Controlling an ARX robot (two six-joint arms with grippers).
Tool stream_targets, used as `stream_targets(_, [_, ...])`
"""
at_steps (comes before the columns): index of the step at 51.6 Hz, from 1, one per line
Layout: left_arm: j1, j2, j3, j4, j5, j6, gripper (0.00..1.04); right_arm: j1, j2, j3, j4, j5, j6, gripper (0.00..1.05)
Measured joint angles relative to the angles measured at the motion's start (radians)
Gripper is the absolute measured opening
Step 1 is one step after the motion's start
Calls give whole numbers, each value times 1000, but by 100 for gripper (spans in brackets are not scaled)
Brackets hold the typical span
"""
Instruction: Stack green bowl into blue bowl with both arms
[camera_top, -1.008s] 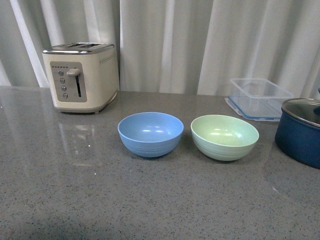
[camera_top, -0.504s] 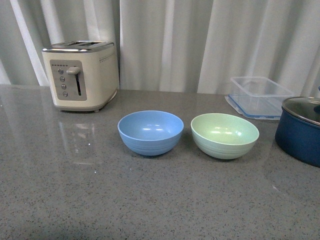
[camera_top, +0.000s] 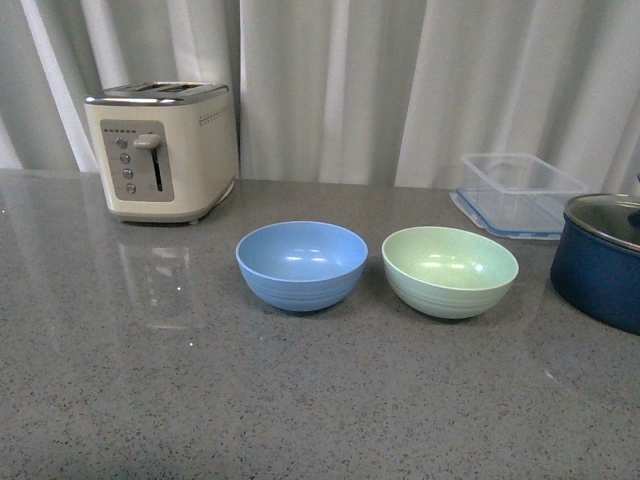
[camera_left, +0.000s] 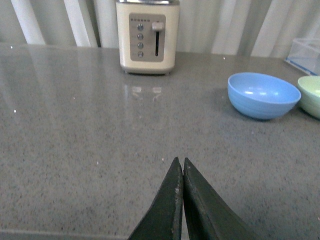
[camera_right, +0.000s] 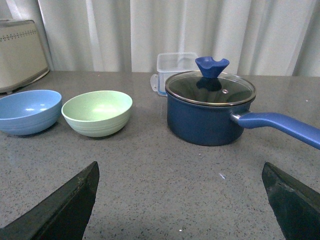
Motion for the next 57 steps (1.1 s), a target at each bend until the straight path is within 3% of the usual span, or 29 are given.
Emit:
stream_targets(16, [0,-75,0,-53,0,0,4,0,0,0,0,0,0,95])
stream_targets(38, [0,-76,0,-54,0,0,68,0,0,0,0,0,0,95])
stream_targets(47, [0,-76,0,-54,0,0,98,16,140,66,50,-113,-7,95])
stream_targets(57, [0,-76,0,-54,0,3,98,155,629,428,-10,-197,137,95])
